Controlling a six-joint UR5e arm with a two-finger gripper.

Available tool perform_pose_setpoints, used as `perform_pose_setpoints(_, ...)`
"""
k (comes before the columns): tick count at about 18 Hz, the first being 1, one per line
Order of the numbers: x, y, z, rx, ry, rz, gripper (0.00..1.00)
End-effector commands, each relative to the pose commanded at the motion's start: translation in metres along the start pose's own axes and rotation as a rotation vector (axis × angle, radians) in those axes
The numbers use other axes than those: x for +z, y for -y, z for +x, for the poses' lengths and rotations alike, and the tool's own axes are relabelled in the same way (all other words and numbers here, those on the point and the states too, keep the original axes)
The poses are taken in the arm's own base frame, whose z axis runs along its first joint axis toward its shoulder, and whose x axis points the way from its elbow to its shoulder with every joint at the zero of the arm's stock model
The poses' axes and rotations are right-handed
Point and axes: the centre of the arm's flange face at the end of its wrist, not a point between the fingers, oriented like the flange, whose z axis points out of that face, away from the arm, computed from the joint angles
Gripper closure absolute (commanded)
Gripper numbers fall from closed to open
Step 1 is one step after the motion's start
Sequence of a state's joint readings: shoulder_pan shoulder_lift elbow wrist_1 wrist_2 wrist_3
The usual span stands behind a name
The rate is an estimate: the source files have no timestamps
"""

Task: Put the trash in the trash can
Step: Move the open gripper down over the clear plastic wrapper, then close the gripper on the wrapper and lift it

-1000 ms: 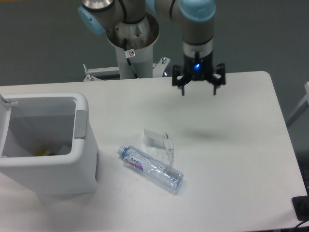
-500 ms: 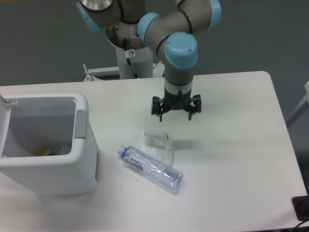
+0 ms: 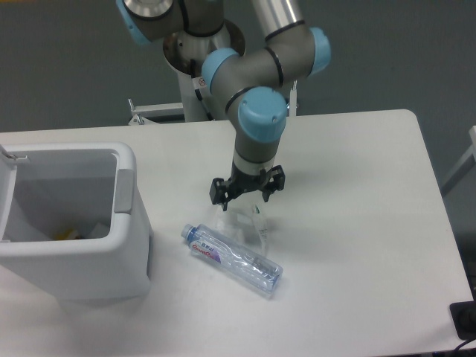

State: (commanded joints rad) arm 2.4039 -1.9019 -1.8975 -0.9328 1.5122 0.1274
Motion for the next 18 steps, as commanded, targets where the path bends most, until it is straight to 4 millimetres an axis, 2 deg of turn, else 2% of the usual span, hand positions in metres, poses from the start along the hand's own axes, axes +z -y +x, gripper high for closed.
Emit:
perform_pose_setpoints(2,0.013,0.001,0.010,0.026,0.037,-0.017,0.00)
perform_pose_setpoints(4,0.019,0.001,0.008,0.029,0.063,-0.026,0.00)
perform_pose_setpoints(5,0.019,0.000,0.007,0.029,0.067,-0.028,0.09)
perform_pose_setpoints(6,0.018,-0.001,0.007,0.030,0.069,-0.027,0.19)
perform_pose_setpoints(7,0.016,-0.001,0.006,0.036,0.070,-0.027,0.44)
perform_pose_setpoints(8,0.013,-0.003,0.003,0.040,0.102,-0.030,0.73)
perform_pose_setpoints(9,0.011,-0.005,-0.001,0.046,0.141,-0.036,0.92)
perform_pose_setpoints(10,0.008,-0.007,-0.003,0.048,0.167,-0.040,1.00)
perform_pose_setpoints(14,-0.003,-0.003,-0.014,0.070,0.201,-0.028,1.00)
perform_pose_setpoints(17,-0.006,-0.001,-0.028,0.050,0.227,-0.029,1.00)
perform_pose_setpoints(18,-0.015,0.001,-0.037,0.035,0.231,-0.015,1.00)
